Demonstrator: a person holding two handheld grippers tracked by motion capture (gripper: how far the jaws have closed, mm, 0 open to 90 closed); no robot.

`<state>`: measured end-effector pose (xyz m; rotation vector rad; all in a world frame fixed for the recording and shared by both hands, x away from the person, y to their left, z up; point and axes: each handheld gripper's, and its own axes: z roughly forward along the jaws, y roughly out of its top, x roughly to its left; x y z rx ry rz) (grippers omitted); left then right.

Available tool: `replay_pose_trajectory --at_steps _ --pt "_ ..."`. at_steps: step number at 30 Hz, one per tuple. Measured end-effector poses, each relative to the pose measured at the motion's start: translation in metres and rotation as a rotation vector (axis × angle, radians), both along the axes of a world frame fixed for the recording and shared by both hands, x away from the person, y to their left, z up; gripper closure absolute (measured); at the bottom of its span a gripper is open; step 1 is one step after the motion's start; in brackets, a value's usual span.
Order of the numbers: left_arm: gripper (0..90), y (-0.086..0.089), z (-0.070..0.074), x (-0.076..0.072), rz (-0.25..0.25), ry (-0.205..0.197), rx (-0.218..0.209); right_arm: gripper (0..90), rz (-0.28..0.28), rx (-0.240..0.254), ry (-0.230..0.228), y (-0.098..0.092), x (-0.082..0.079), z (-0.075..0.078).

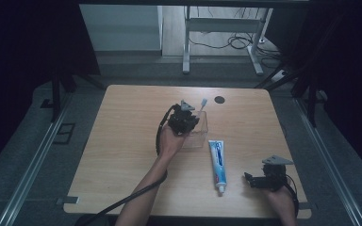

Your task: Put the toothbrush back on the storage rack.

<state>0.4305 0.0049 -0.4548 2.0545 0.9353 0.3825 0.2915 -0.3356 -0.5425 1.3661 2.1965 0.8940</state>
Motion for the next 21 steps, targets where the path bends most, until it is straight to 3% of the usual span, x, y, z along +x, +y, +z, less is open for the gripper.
replay_pose_trajectory --at_steps 21 --pt "78.6 -0.014 -0.004 -0.001 -0.011 -0.015 0.107 0.0 0.002 0.000 0.001 0.000 0.000 0.000"
